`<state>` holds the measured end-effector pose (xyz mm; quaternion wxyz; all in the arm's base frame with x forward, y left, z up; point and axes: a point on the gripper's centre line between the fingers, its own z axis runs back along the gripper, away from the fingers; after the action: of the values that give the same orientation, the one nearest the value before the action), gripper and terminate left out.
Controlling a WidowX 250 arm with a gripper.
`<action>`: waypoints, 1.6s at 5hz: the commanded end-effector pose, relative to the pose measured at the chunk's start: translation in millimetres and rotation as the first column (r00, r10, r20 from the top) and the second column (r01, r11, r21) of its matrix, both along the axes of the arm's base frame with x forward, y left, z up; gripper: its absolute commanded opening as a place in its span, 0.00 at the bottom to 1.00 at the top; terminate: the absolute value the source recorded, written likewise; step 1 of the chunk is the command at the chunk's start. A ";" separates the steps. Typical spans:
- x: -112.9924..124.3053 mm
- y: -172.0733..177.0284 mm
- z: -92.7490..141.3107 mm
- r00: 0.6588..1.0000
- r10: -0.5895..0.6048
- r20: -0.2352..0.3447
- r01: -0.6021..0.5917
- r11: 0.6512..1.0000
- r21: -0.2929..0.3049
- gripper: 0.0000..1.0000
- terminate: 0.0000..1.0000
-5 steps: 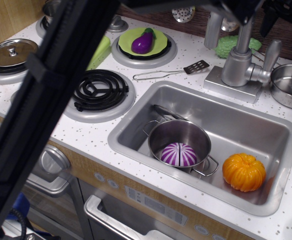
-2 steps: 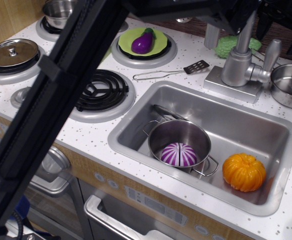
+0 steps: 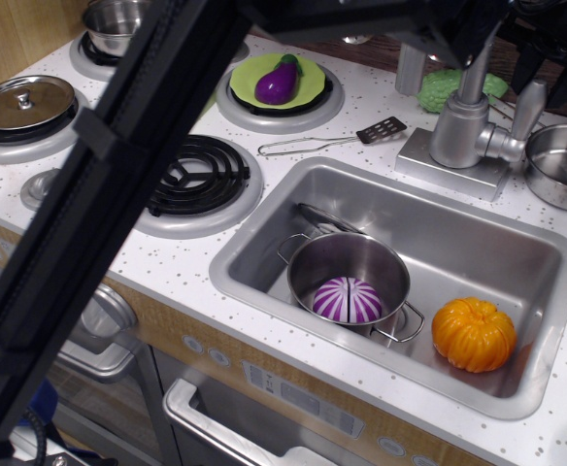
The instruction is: Turn lever vertical to front
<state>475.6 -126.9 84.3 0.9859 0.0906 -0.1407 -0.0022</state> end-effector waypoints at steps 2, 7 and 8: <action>-36.7 -23.3 33.1 0.995 0.080 0.052 -0.077 0.996 -0.055 0.00 0.00; -38.0 -2.2 16.9 0.999 0.036 0.018 -0.034 0.994 -0.100 1.00 0.00; -41.0 -6.2 25.4 0.999 0.039 -0.016 -0.040 0.996 -0.084 1.00 0.00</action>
<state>429.0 -130.1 83.1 0.9934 0.0702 -0.0879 0.0212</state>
